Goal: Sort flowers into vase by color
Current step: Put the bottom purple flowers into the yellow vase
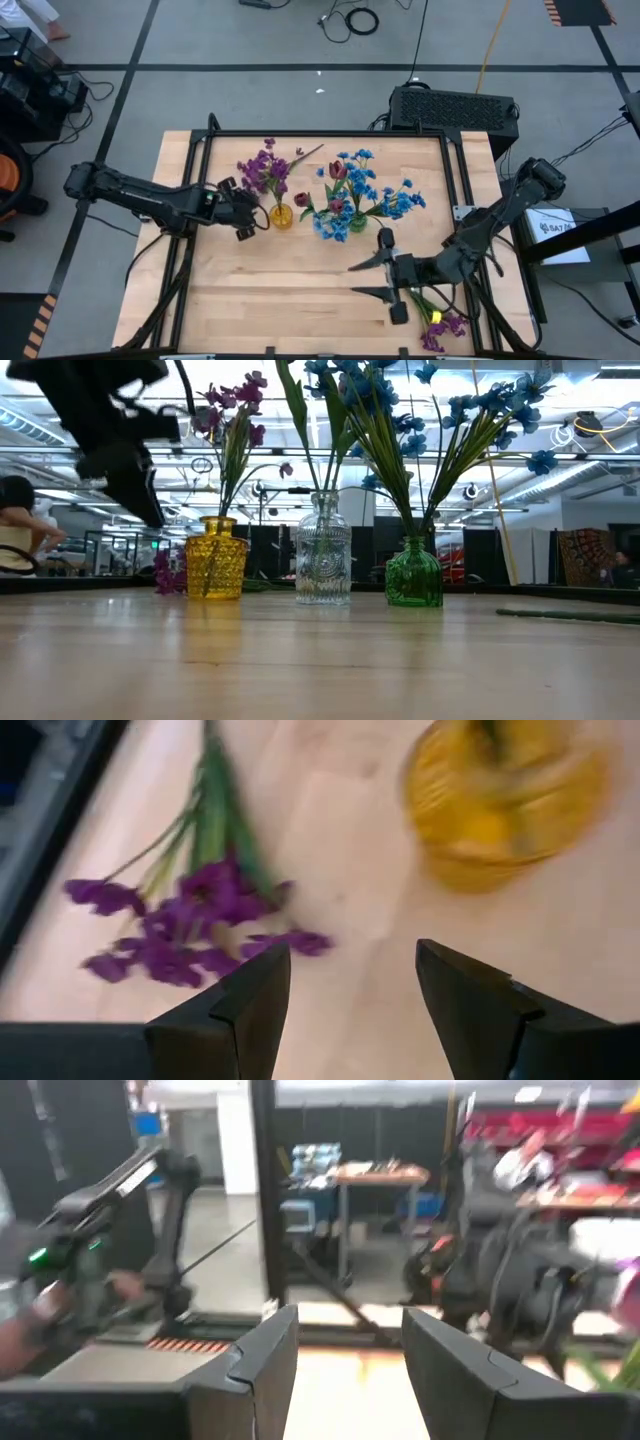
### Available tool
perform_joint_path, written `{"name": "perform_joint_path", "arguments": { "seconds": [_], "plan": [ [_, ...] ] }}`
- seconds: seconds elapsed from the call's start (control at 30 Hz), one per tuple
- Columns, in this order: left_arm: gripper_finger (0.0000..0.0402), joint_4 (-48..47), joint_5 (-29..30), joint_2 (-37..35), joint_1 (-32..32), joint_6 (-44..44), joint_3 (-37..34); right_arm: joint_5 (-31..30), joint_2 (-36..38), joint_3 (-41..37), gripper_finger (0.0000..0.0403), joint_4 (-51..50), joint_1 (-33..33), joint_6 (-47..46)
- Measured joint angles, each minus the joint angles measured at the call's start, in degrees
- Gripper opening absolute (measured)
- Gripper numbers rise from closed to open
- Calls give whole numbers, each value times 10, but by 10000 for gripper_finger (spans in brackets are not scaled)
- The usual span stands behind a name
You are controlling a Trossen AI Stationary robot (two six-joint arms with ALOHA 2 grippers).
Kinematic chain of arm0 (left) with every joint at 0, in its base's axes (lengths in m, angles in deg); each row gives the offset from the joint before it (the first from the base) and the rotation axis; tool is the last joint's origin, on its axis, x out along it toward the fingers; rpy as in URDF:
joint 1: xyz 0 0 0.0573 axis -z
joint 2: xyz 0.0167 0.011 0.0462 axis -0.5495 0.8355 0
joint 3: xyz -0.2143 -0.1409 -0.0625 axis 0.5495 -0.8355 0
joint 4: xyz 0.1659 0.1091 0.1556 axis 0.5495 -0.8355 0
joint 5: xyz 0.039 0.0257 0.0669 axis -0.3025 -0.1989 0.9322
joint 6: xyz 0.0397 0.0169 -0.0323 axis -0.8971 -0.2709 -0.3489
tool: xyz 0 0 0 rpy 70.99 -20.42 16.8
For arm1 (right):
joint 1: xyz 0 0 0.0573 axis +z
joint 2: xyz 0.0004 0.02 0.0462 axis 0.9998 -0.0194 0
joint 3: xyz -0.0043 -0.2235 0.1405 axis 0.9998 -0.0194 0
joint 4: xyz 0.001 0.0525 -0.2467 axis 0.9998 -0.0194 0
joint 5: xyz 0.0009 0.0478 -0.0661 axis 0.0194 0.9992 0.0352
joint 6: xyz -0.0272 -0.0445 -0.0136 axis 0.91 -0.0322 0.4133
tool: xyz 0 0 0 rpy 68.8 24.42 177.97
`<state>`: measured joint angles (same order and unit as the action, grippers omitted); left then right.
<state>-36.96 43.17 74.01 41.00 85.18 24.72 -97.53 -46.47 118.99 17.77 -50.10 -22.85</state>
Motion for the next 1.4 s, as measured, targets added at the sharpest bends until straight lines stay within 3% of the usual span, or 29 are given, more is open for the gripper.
{"name": "perform_joint_path", "arguments": {
  "seconds": [0.13, 0.3, 0.57, 0.7, 0.87, 1.07, 1.4],
  "plan": [
    [221, -58, -46, -28, 34, 56, 31, -20, 27, 18, 171, -140, 41, -95],
    [221, -85, -51, -51, 78, 96, 37, -85, 30, 59, 171, -304, 122, -231],
    [221, -78, -65, -49, 174, 172, 37, -80, 19, 68, 171, -565, 220, -617],
    [221, -51, -66, -49, 237, 214, 37, -7, -10, 68, 171, -683, 240, -803],
    [221, 28, -50, -49, 311, 221, 36, 126, -71, 68, 171, -787, 233, -947],
    [221, 117, 3, -47, 367, 196, 36, 251, -132, 68, 190, -812, 207, -987],
    [221, 181, 26, 2, 382, 166, 36, 277, -184, 68, 274, -807, 165, -929]
  ]
}}
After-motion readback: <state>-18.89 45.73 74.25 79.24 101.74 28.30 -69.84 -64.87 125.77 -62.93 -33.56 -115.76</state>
